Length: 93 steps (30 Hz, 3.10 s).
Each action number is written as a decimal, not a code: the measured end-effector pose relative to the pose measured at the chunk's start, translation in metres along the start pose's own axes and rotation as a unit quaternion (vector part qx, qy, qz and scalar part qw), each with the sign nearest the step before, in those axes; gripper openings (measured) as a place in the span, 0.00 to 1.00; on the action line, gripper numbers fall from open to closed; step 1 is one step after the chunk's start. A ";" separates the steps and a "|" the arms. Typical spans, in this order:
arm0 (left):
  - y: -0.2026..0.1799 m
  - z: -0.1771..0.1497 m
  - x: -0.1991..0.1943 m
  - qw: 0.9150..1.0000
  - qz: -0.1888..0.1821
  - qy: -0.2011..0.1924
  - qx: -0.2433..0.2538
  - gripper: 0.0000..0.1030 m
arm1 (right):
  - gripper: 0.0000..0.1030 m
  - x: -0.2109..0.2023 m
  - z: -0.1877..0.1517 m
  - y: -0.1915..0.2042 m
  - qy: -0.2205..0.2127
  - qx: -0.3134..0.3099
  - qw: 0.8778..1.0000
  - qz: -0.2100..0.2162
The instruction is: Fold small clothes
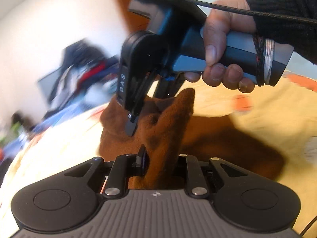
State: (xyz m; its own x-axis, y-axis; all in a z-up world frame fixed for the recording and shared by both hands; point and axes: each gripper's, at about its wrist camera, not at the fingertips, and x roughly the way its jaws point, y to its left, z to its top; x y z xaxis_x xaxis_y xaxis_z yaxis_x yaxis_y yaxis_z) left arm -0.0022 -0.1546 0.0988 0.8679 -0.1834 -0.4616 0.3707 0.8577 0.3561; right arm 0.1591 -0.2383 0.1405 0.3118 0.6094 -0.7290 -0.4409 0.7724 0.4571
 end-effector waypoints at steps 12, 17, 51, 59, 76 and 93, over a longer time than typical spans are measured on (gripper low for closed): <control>-0.049 -0.021 -0.007 0.993 -0.053 -0.037 0.095 0.86 | 0.37 -0.018 -0.073 -0.131 -0.080 0.189 0.977 0.066; -0.034 -0.032 -0.039 0.993 -0.025 -0.049 0.105 0.86 | 0.15 -0.027 -0.074 -0.113 -0.091 0.124 0.987 0.044; 0.205 -0.063 0.154 0.790 -0.280 0.166 -0.520 0.84 | 0.87 -0.012 -0.128 -0.138 -0.152 0.327 0.929 0.085; 0.212 -0.052 0.132 0.870 -0.229 0.134 -0.415 0.13 | 0.35 -0.001 -0.119 -0.112 -0.150 0.255 0.954 0.039; 0.289 -0.130 0.051 0.817 -0.273 0.154 -0.485 0.74 | 0.84 0.022 -0.109 -0.069 -0.117 0.221 0.964 0.096; 0.260 -0.132 -0.038 0.939 -0.117 0.108 -0.306 0.81 | 0.77 -0.006 -0.134 -0.034 -0.126 0.180 0.974 0.061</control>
State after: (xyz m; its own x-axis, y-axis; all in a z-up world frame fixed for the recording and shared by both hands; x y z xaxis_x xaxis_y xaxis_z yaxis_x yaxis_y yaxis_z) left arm 0.0173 0.1383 0.1020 0.6751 -0.3559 -0.6463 0.2258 0.9336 -0.2782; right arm 0.0595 -0.2926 0.0612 0.4916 0.6898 -0.5315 -0.1783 0.6771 0.7139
